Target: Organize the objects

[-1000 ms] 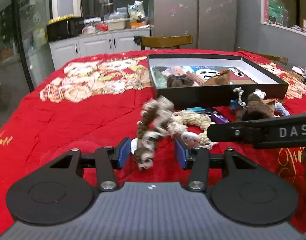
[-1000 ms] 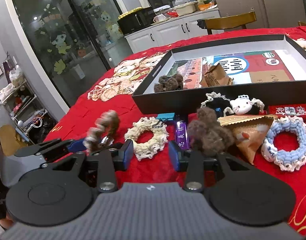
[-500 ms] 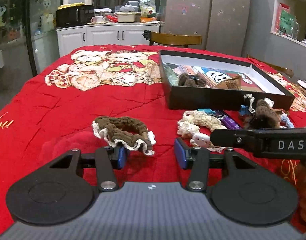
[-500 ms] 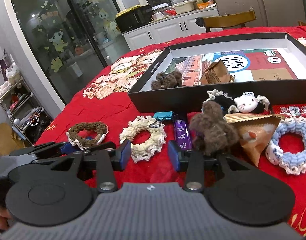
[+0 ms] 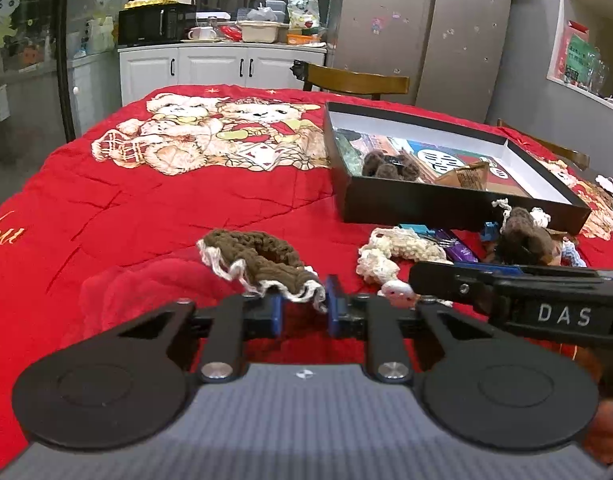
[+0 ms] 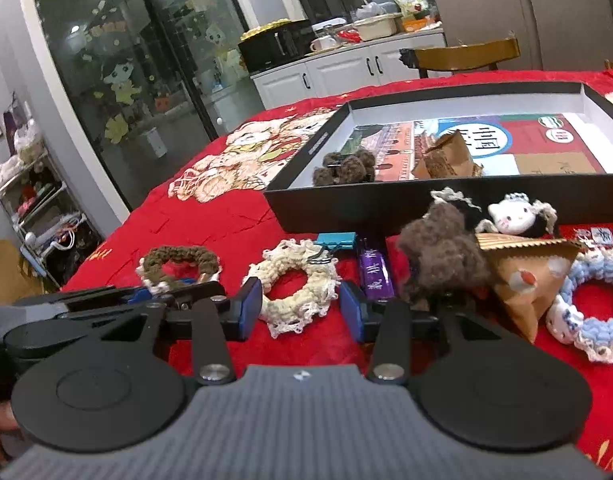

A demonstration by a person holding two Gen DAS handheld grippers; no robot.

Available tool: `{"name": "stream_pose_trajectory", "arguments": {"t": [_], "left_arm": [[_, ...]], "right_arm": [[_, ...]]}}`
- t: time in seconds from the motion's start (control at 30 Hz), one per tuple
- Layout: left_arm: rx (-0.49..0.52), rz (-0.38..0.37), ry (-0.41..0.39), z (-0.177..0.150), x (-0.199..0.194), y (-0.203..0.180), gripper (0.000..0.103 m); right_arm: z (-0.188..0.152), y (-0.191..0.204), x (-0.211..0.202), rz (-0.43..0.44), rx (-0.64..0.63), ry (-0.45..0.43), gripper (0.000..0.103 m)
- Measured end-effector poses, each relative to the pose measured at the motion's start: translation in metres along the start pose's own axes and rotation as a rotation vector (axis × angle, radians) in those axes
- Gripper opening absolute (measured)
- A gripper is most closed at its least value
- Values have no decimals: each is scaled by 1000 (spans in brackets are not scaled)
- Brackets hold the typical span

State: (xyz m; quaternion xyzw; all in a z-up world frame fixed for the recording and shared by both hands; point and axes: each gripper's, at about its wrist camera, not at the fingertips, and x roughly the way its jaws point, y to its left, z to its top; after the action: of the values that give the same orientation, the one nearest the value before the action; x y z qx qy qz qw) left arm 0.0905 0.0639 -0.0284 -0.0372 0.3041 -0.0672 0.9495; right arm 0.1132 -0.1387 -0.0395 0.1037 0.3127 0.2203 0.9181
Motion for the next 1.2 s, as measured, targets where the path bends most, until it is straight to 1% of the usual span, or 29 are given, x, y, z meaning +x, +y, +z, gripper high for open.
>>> {"name": "stream_pose_trajectory", "arguments": {"t": [0.03, 0.07, 0.13, 0.17, 0.23, 0.4, 0.5, 0.6, 0.77, 1.03, 1.2], "left_arm": [[-2, -8, -1, 0, 0, 0, 24], [-1, -16, -3, 0, 0, 0, 24], [6, -14, -3, 0, 1, -1, 24], [9, -11, -4, -1, 1, -1, 24], [12, -5, -2, -1, 1, -2, 24], [26, 16, -1, -1, 1, -5, 24], [27, 17, -1, -1, 1, -5, 24], [26, 17, -2, -1, 1, -4, 24], [33, 24, -9, -1, -1, -4, 24], [38, 29, -67, -3, -10, -6, 24], [35, 33, -104, -4, -17, -7, 23]], "right_arm": [[0, 0, 1, -7, -4, 1, 37], [0, 1, 2, -23, -9, 4, 35], [0, 1, 2, -26, -10, 4, 28], [0, 1, 2, -27, -9, 5, 28], [1, 1, 2, -25, -8, 5, 20], [0, 2, 1, -12, -16, 7, 15], [-1, 2, 0, -2, -19, 3, 14], [-1, -3, -3, 55, 5, -7, 12], [-3, -4, -9, 98, 21, -29, 12], [-7, 4, -22, 135, -14, -65, 12], [-7, 3, -26, 150, -3, -78, 12]]}}
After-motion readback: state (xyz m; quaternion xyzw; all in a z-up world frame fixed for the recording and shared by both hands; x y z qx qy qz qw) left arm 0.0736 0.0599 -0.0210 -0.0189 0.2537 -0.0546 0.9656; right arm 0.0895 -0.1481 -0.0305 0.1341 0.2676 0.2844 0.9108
